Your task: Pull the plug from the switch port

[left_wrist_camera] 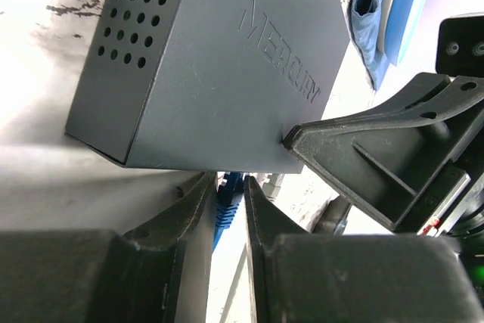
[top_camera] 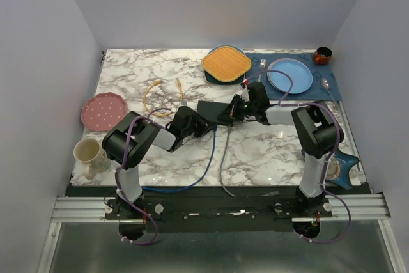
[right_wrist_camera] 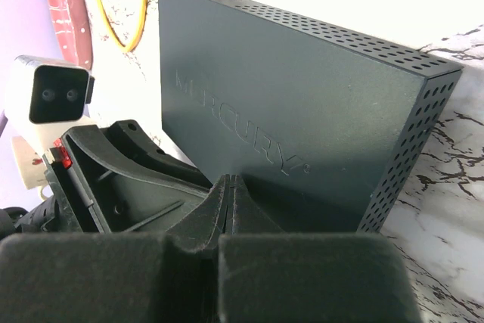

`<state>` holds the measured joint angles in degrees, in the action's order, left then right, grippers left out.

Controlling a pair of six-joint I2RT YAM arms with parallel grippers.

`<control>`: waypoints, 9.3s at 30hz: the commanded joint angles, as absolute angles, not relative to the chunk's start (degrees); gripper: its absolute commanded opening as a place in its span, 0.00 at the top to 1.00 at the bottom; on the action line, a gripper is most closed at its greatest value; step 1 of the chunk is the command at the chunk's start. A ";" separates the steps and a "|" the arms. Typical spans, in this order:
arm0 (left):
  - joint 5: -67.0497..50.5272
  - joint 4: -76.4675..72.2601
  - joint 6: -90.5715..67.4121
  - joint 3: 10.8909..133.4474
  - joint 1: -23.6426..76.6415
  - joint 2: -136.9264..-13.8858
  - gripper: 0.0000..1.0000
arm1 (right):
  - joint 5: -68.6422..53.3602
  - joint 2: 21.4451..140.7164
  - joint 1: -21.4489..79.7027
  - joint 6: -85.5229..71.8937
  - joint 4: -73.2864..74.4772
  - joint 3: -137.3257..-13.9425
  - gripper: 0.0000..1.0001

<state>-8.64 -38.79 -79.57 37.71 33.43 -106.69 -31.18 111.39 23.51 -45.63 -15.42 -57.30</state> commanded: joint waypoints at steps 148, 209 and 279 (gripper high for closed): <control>-3.16 -8.51 -60.98 36.31 33.92 -77.43 0.01 | -1.82 92.98 24.79 -33.66 6.51 -59.68 0.46; -15.73 -30.32 -65.13 35.33 34.01 -95.01 0.14 | -27.14 103.70 26.19 -50.09 -22.76 -52.91 0.86; -16.35 -37.35 -72.33 39.20 33.31 -106.96 0.55 | -29.79 113.82 23.03 -51.42 -19.86 -51.86 0.99</control>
